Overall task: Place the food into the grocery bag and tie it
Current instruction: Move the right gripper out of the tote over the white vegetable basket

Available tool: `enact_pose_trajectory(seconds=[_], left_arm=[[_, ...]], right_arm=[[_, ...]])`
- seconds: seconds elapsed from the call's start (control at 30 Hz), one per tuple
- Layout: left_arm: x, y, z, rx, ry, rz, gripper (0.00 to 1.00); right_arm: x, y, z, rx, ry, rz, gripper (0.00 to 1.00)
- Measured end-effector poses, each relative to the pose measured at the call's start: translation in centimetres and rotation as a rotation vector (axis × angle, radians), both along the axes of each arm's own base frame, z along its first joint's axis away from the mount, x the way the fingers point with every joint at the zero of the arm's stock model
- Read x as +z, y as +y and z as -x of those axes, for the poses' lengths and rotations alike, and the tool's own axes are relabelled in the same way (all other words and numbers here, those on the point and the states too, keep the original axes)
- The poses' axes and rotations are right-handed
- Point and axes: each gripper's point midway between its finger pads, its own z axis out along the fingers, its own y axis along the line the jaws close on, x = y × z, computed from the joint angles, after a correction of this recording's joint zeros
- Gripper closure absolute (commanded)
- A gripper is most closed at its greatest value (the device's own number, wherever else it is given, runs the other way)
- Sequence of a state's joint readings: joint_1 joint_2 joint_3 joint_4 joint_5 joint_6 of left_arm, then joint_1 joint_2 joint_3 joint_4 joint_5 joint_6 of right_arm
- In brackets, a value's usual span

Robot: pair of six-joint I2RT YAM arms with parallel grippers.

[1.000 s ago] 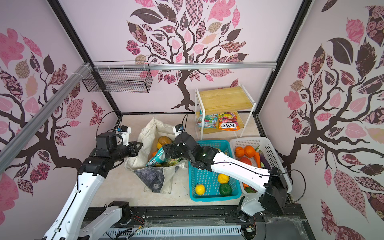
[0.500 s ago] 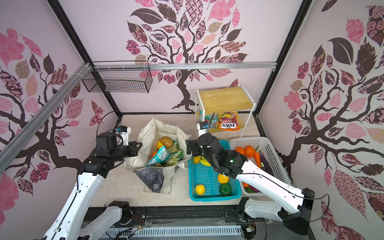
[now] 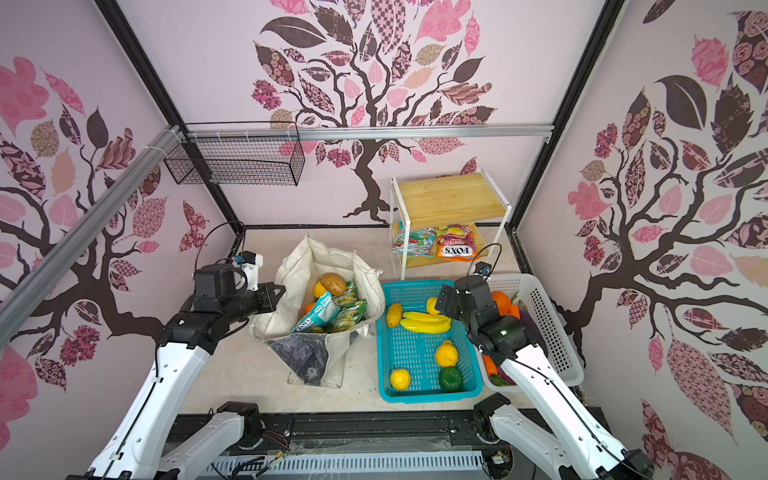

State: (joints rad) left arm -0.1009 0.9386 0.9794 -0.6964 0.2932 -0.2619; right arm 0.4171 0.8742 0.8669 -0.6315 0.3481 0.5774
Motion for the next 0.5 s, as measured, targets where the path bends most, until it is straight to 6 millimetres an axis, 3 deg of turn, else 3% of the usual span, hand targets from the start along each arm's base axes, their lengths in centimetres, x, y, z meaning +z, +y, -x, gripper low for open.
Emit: enact_pose_trajectory(seconds=[0.17,0.3,0.4,0.5], left_arm=[[0.0,-0.1,0.0,-0.002,0.000,0.000,1.00],[0.0,-0.1,0.0,-0.002,0.000,0.001,1.00],[0.0,-0.1,0.0,-0.002,0.000,0.000,1.00],[0.0,-0.1,0.0,-0.003,0.000,0.000,1.00]], right_arm=[[-2.8,-3.3,0.0,-0.117,0.067,-0.050,0.00],[-6.3,-6.5,0.6,-0.232,0.125,-0.084,0.00],[-8.2,-6.9,1.0,-0.248,0.173,-0.075,0.00],[-8.6,-7.1,0.6,-0.270,0.164,-0.072,0.00]])
